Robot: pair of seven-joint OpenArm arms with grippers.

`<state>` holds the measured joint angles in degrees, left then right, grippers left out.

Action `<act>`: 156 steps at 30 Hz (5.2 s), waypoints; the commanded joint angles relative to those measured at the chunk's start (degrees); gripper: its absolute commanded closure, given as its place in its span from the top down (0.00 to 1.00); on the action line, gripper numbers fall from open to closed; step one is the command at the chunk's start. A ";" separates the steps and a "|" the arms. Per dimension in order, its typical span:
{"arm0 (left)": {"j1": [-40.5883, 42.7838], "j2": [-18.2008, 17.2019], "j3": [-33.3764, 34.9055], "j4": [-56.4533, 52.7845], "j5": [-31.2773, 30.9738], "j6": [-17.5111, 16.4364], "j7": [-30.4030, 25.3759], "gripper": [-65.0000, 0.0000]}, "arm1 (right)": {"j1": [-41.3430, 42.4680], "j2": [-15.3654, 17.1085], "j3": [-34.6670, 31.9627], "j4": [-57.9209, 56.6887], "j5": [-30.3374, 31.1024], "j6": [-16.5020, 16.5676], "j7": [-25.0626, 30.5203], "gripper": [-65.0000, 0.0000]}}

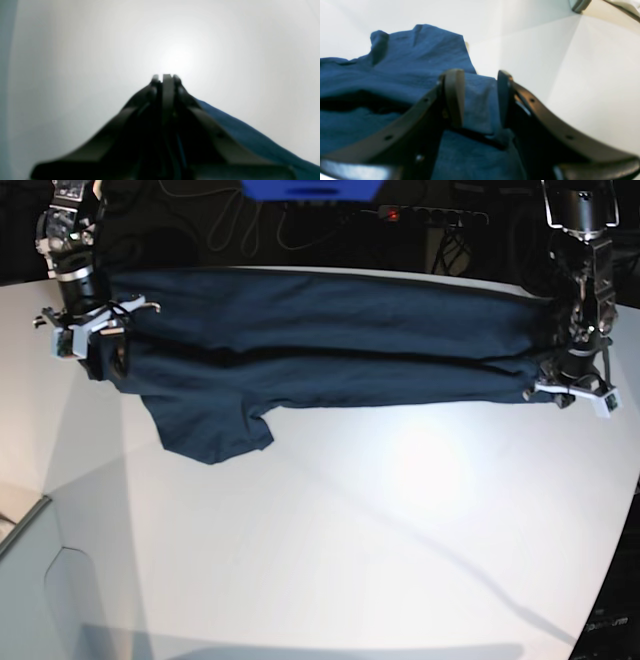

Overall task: Layout the t-shirt on the table in an organized manner, then fold the t-shirt properly
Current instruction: 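Release the hem and raise both grippers, then grasp the folded edge with both grippers and fold it over again, then hold the folded shirt edge with both grippers and smooth it flat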

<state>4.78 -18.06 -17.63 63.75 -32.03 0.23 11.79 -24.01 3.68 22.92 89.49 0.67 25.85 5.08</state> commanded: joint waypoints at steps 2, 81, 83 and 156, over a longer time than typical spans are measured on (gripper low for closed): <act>-0.69 -0.88 -0.26 1.18 -0.36 -0.19 -1.37 0.00 | 1.02 0.58 0.25 1.10 0.61 0.04 1.47 0.34; -9.22 0.70 -0.44 10.32 -0.63 -0.10 -1.37 0.00 | 21.50 10.43 -14.08 6.55 0.96 -0.04 -26.31 0.00; -8.07 0.97 -0.44 10.85 -0.63 -0.10 -1.37 0.00 | 18.95 9.90 -14.08 8.05 0.96 -0.04 -26.22 0.00; 12.76 3.34 -6.77 13.84 -0.45 -0.27 -1.46 0.00 | -8.65 4.71 -7.22 4.53 0.61 0.04 -7.94 0.00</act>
<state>17.58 -13.80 -23.92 76.93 -32.64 0.05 11.62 -32.32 7.92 15.46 93.12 0.86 25.80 -4.40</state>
